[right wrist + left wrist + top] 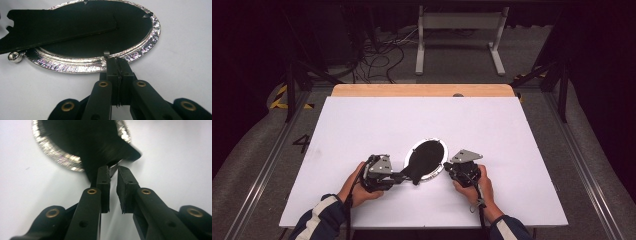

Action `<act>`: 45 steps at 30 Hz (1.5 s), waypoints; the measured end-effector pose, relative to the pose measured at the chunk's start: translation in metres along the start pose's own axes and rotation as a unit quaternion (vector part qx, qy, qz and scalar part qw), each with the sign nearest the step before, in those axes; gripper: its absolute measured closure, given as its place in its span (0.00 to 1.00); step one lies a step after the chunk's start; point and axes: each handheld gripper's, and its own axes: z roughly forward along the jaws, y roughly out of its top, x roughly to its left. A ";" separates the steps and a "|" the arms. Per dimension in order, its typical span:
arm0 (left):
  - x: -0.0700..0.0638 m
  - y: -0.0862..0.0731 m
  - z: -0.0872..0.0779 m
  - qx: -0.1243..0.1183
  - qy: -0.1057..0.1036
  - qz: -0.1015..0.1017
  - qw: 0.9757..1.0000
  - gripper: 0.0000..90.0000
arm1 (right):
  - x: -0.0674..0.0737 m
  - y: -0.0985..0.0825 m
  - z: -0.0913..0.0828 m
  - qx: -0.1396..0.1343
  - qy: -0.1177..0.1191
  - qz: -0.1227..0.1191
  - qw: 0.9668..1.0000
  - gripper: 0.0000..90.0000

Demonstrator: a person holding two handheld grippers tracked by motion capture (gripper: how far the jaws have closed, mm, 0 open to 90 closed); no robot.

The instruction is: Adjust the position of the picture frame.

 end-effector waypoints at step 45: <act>0.014 0.010 0.028 0.013 -0.011 -0.023 1.000 0.88 | 0.020 -0.004 -0.011 0.015 0.058 -0.036 0.998 0.96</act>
